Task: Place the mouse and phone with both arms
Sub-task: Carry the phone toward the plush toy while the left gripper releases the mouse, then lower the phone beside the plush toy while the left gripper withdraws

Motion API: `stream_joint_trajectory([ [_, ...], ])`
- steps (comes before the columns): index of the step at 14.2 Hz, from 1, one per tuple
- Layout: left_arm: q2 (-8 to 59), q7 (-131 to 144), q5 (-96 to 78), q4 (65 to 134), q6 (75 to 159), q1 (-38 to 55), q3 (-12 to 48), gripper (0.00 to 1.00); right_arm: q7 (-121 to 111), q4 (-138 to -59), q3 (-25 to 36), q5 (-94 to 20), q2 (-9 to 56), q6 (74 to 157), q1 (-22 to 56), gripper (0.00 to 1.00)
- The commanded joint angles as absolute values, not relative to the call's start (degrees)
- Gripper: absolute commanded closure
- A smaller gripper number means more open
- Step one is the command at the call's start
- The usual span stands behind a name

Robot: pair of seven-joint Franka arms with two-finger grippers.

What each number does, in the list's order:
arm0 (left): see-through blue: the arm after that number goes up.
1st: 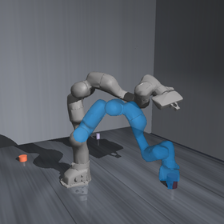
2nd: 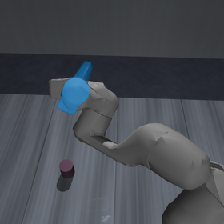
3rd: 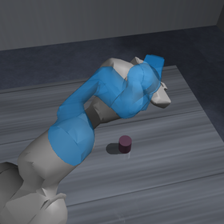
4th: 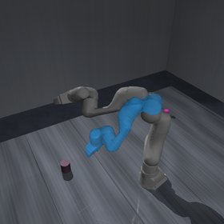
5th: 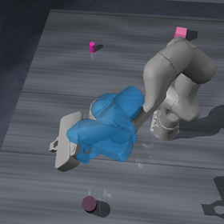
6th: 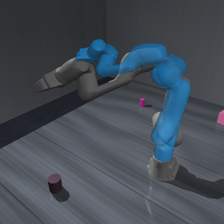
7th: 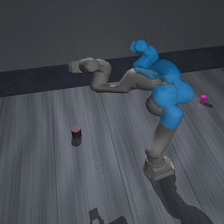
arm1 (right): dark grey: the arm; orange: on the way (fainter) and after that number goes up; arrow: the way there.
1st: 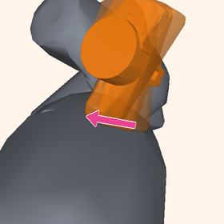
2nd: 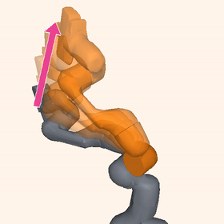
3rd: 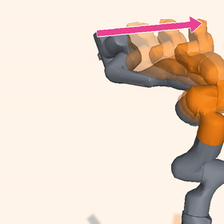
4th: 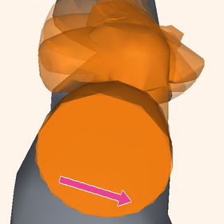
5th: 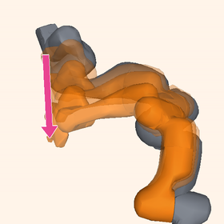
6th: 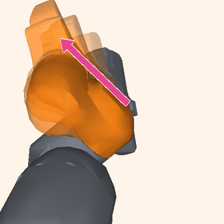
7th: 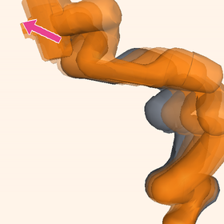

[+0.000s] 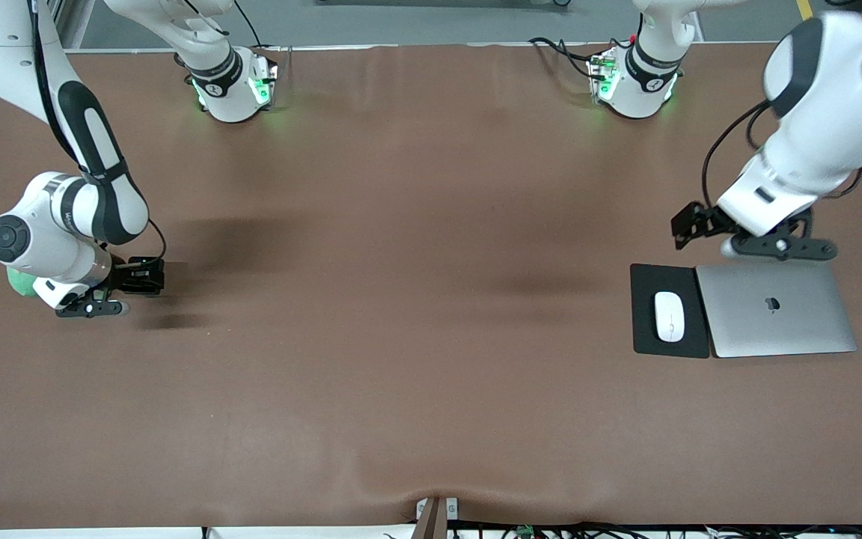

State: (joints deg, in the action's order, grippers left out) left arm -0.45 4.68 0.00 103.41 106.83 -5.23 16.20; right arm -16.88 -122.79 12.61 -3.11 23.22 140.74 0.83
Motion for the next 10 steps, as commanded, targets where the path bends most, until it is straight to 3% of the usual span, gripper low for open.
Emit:
stream_joint_trajectory([
  [1,0.88,5.01,-2.37,94.42,98.81,-5.8,16.44,0.0,-17.31,-123.57,11.69,-2.37,24.69,145.0,0.0,1.0],
  [5,1.76,5.36,-3.16,85.53,92.91,-5.71,16.35,0.0,-18.8,-124.72,11.69,-2.37,25.84,148.09,-0.17,0.99],
  [10,0.7,7.56,-3.08,85.34,89.48,-5.71,16.35,0.0,-23.98,-125.07,11.69,-2.37,26.45,149.41,-0.79,0.85],
])
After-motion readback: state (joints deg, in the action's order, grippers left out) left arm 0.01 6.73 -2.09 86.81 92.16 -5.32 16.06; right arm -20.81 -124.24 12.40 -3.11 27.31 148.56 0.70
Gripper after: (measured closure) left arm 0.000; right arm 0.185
